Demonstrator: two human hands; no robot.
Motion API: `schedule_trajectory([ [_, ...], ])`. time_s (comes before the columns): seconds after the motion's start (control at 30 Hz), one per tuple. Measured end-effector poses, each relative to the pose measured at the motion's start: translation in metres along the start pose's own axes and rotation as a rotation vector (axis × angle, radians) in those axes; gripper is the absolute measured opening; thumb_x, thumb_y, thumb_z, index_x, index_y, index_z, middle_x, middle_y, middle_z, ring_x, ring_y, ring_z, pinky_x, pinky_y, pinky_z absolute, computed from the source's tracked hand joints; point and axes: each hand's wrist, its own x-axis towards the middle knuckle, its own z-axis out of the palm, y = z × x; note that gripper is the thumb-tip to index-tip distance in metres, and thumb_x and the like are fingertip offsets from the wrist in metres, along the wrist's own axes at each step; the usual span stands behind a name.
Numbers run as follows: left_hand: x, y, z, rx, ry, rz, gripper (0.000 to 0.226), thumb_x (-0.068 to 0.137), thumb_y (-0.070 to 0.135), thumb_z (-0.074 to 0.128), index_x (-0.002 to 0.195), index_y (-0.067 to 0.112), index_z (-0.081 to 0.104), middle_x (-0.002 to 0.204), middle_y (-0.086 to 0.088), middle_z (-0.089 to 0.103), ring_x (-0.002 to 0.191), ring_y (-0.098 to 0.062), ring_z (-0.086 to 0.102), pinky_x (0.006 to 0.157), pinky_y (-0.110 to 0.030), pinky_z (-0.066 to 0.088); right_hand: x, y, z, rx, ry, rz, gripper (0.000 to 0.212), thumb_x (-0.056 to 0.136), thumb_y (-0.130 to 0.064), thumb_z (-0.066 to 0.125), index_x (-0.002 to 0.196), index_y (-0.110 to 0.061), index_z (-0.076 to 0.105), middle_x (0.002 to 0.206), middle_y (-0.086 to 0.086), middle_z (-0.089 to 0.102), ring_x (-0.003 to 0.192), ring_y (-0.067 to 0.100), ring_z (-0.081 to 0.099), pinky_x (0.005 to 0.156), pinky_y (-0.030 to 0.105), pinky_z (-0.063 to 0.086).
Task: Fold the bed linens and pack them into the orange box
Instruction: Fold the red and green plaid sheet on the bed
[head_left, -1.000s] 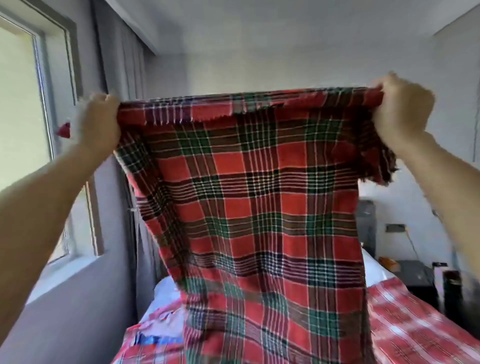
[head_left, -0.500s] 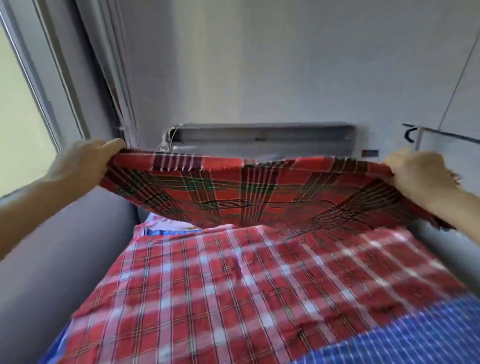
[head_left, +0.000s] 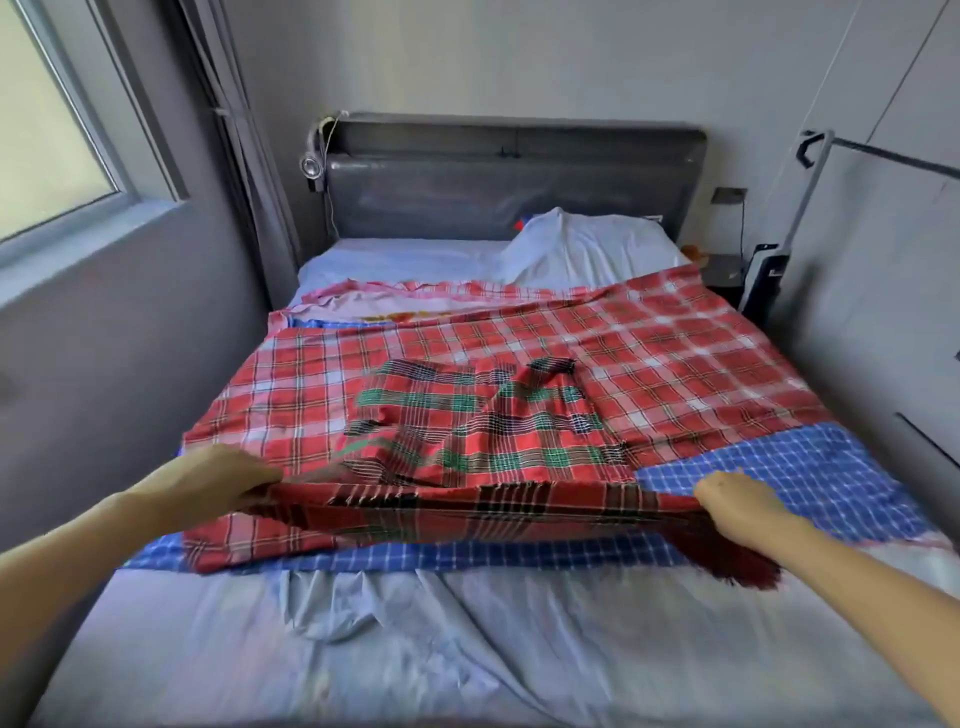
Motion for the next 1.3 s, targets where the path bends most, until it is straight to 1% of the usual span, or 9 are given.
schedule_trajectory([
  [0.17,-0.058,0.070,0.042,-0.139,-0.003,-0.180,0.009,0.076,0.020,0.074,0.077,0.026,0.067,0.071,0.009,0.066,0.066,-0.014,0.063,0.055,-0.021,0.040,-0.056,0.000,0.055,0.088,0.050,-0.031,0.009,0.078,-0.015,0.068,0.084,-0.011,0.063,0.092,0.006,0.063,0.093,0.027,0.065,0.064,0.030,0.042],
  [0.23,-0.084,0.096,0.065,-0.137,0.014,-0.209,0.033,0.057,0.005,0.085,0.079,0.026,0.073,0.075,0.010,0.070,0.067,-0.016,0.068,0.054,-0.027,0.051,-0.080,0.002,0.088,0.077,-0.038,-0.131,0.046,0.027,-0.016,0.093,0.060,-0.013,0.061,0.061,0.004,0.058,0.053,0.025,0.063,0.042,0.029,0.028],
  [0.3,-0.107,0.128,0.081,-0.064,-0.084,-0.179,0.059,0.023,-0.007,0.084,0.073,0.022,0.074,0.070,0.007,0.069,0.059,-0.014,0.068,0.045,-0.024,0.050,-0.098,0.008,0.122,0.181,0.068,-0.199,0.060,-0.001,-0.004,0.087,0.046,-0.016,0.051,0.042,-0.001,0.039,0.033,0.019,0.049,0.038,0.025,0.013],
  [0.43,-0.139,0.176,0.096,0.098,-0.150,-0.077,0.050,0.016,0.001,0.081,0.062,0.020,0.074,0.066,0.000,0.069,0.056,-0.016,0.068,0.041,-0.021,0.050,-0.148,-0.006,0.154,0.096,0.188,-0.326,0.056,0.004,0.006,0.082,0.047,-0.012,0.053,0.037,0.002,0.032,0.027,0.021,0.044,0.039,0.017,0.002],
  [0.6,-0.150,0.208,0.135,0.083,-0.481,-0.189,0.034,0.025,0.034,0.090,0.051,0.029,0.068,0.061,0.005,0.064,0.054,-0.020,0.063,0.045,-0.030,0.051,-0.174,-0.019,0.194,0.062,-0.003,-0.399,0.054,0.008,-0.005,0.090,0.053,-0.015,0.063,0.042,0.008,0.054,0.032,0.024,0.053,0.027,0.027,0.039],
  [0.73,-0.151,0.223,0.167,0.241,-0.671,-0.185,0.034,0.083,0.034,0.056,0.116,0.035,0.065,0.123,0.013,0.062,0.122,-0.013,0.052,0.102,-0.033,0.034,-0.188,-0.029,0.213,-0.083,-0.339,-0.436,0.031,0.080,-0.004,0.063,0.110,-0.008,0.067,0.115,0.013,0.066,0.107,0.026,0.063,0.088,0.034,0.050],
  [0.83,-0.115,0.236,0.164,0.151,-0.801,-0.143,0.037,0.096,0.034,0.036,0.130,0.039,0.050,0.135,0.024,0.046,0.132,-0.005,0.036,0.107,-0.025,0.023,-0.178,-0.018,0.232,0.014,-0.578,-0.347,0.033,0.088,-0.005,0.049,0.116,-0.016,0.064,0.123,0.006,0.062,0.114,0.025,0.058,0.092,0.033,0.045],
  [1.03,0.037,0.244,0.193,0.125,-0.763,-0.093,0.034,0.094,0.030,0.044,0.127,0.034,0.052,0.132,0.012,0.051,0.125,-0.011,0.044,0.107,-0.028,0.028,-0.099,0.020,0.256,0.433,-0.589,0.029,0.022,0.086,-0.008,0.048,0.099,-0.017,0.064,0.103,0.005,0.064,0.102,0.025,0.060,0.070,0.027,0.040],
  [1.3,0.287,0.320,0.236,-0.018,-0.516,0.172,0.047,0.085,0.003,0.049,0.125,0.027,0.053,0.123,0.005,0.054,0.117,-0.017,0.047,0.098,-0.030,0.040,0.017,0.013,0.307,0.987,-0.450,0.415,0.022,0.093,-0.019,0.054,0.102,-0.004,0.068,0.107,0.010,0.068,0.100,0.026,0.062,0.085,0.029,0.045],
])
